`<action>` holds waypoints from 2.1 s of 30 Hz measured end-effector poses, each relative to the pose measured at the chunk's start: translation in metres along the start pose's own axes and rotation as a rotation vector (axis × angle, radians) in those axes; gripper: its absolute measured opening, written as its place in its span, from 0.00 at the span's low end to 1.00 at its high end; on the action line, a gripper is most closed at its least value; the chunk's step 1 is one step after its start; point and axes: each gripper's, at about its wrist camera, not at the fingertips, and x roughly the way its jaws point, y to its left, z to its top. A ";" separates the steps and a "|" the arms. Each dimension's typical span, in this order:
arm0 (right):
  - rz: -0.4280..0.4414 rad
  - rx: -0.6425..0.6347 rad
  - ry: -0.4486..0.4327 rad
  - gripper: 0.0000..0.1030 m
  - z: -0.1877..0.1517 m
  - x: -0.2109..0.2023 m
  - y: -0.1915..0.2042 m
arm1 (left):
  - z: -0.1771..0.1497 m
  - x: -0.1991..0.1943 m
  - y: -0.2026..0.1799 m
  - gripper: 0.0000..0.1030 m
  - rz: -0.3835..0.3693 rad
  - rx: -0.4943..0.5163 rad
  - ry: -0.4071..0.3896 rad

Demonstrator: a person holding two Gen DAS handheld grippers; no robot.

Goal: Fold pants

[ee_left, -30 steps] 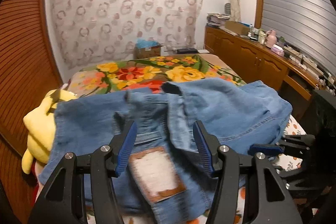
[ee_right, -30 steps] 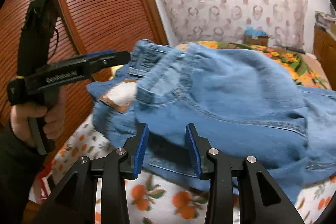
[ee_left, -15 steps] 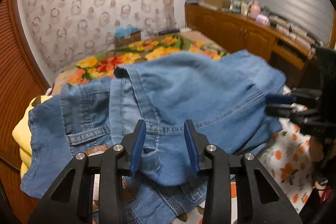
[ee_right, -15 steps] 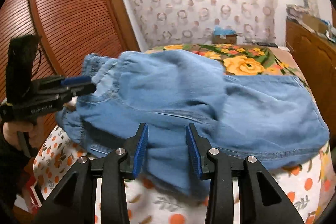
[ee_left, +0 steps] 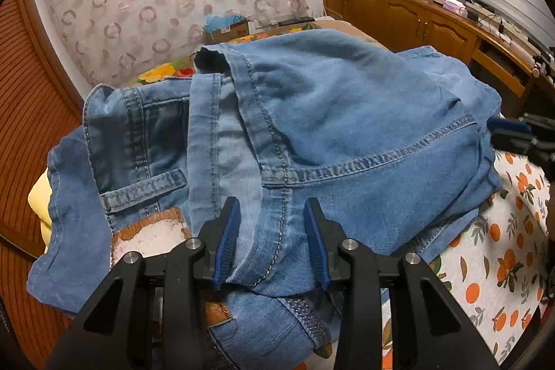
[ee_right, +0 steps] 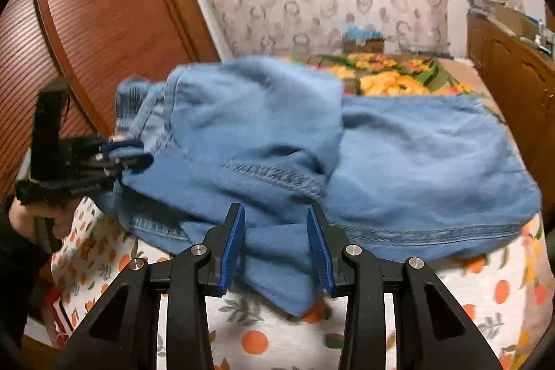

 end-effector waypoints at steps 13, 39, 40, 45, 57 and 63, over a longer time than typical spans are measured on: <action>0.027 -0.070 0.065 0.36 0.008 0.018 -0.011 | -0.006 -0.079 0.004 0.04 -0.015 -0.039 -0.220; 0.012 -0.100 -0.018 0.28 -0.023 -0.038 0.013 | -0.060 -0.090 0.035 0.34 -0.036 -0.177 -0.230; 0.029 -0.104 -0.019 0.33 -0.023 -0.034 0.017 | -0.052 -0.087 0.038 0.35 -0.043 -0.175 -0.228; 0.063 -0.140 -0.025 0.46 -0.014 -0.013 0.043 | -0.017 -0.066 0.053 0.38 -0.060 -0.154 -0.213; 0.165 -0.199 0.015 0.57 0.064 0.051 0.072 | 0.036 -0.005 0.098 0.38 -0.011 -0.116 -0.114; 0.169 -0.218 0.046 0.58 0.101 0.103 0.074 | 0.032 -0.002 0.113 0.38 -0.053 -0.140 -0.134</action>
